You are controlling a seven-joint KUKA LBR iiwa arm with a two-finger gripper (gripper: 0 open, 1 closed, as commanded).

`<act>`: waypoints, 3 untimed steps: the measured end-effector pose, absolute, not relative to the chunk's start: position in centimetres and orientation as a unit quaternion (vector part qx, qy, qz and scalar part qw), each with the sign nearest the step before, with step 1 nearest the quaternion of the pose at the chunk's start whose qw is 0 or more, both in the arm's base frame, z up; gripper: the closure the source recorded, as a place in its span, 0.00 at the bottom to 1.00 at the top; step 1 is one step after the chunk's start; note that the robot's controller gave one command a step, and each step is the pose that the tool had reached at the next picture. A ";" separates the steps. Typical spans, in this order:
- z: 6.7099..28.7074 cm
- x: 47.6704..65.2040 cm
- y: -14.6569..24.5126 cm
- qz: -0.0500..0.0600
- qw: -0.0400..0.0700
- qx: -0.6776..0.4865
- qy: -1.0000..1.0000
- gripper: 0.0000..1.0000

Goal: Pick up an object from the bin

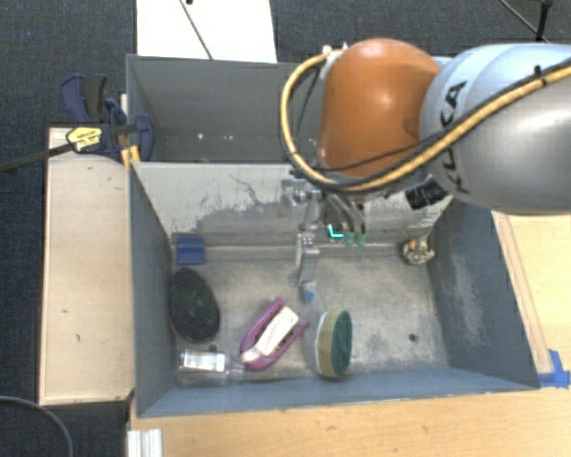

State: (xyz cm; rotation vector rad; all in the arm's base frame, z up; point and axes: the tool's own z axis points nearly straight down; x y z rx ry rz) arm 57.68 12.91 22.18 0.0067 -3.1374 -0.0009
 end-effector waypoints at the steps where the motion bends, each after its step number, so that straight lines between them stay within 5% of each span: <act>1: 8.5 54.2 9.7 0.000 0.003 0.069 -0.998 0.00; 2: 7.2 50.4 12.6 0.000 -0.003 0.133 -0.991 0.00; 3: 7.1 48.5 13.5 0.001 -0.001 0.195 -0.981 0.00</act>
Offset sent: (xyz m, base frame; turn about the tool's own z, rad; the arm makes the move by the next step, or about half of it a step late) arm -0.0328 -0.0315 -0.1336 -0.1344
